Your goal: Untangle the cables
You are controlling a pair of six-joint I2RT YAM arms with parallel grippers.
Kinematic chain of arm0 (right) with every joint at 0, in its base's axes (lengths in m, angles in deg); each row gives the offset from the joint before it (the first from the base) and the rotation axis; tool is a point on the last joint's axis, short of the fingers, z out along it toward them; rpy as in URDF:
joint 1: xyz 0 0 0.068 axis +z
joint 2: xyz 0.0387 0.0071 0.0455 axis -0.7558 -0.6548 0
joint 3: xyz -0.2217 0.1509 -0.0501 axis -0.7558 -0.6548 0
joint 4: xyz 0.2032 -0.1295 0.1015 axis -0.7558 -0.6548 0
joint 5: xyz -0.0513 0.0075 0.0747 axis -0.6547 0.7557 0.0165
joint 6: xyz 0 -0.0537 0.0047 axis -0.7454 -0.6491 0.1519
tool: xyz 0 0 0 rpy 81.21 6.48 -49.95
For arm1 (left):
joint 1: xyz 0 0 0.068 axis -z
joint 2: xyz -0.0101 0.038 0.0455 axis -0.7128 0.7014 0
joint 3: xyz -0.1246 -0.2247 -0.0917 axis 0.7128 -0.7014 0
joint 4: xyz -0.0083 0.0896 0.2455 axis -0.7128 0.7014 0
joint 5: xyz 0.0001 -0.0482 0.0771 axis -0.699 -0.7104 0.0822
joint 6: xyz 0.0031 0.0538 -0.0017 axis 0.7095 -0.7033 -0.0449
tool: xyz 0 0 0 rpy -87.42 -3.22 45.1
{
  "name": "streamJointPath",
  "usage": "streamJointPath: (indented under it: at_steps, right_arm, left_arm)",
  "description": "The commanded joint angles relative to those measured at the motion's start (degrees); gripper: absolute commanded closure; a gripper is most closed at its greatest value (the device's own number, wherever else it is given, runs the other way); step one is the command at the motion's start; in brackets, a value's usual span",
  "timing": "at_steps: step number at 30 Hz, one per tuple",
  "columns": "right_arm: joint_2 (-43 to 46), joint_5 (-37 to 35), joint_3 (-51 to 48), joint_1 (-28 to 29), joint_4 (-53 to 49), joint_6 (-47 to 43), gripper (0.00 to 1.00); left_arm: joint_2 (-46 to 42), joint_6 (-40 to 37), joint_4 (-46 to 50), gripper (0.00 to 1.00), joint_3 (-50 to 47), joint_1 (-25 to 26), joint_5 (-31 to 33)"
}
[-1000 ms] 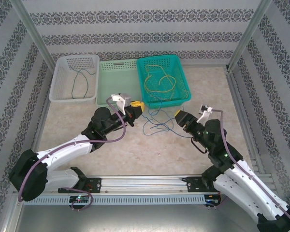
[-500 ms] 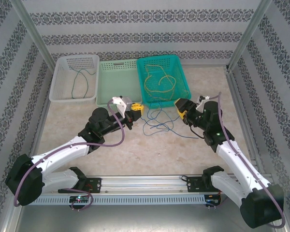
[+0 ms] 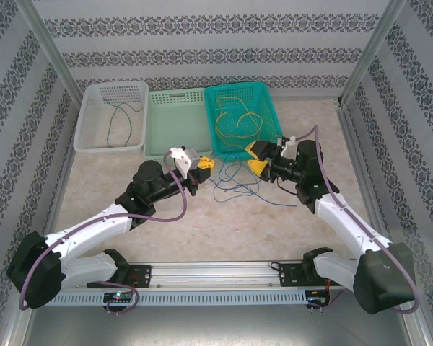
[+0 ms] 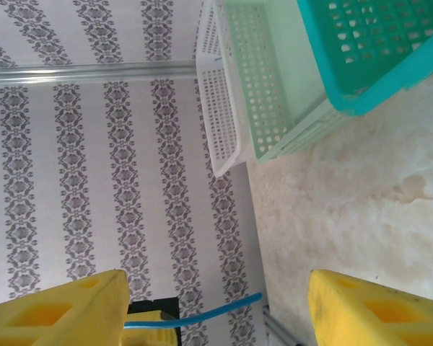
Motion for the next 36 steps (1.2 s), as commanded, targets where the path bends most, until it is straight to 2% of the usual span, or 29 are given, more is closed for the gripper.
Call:
streamJointPath:
  at_steps: [1,7,18,30,36]
  right_arm:
    - [-0.52,4.38,0.59,0.96,3.46,3.28,0.33]
    - [-2.11,3.95,0.40,2.88,5.66,5.69,0.32]
    - [-8.17,3.99,1.14,6.01,11.23,8.46,0.32]
    - [-10.80,2.93,1.19,5.62,16.00,11.42,0.34]
    - [-11.25,2.97,1.29,5.70,16.06,11.57,0.38]
  left_arm:
    - [-1.53,-5.05,2.37,0.99,1.36,-0.33,1.51]
    - [-0.42,-7.35,2.59,0.99,2.04,-0.34,1.26]
    - [0.87,-7.08,-1.51,0.98,1.43,0.10,-0.35]
    - [0.65,-8.41,-0.50,0.98,0.76,0.90,-1.61]
    - [1.08,-9.24,0.34,0.98,0.77,1.32,-1.27]
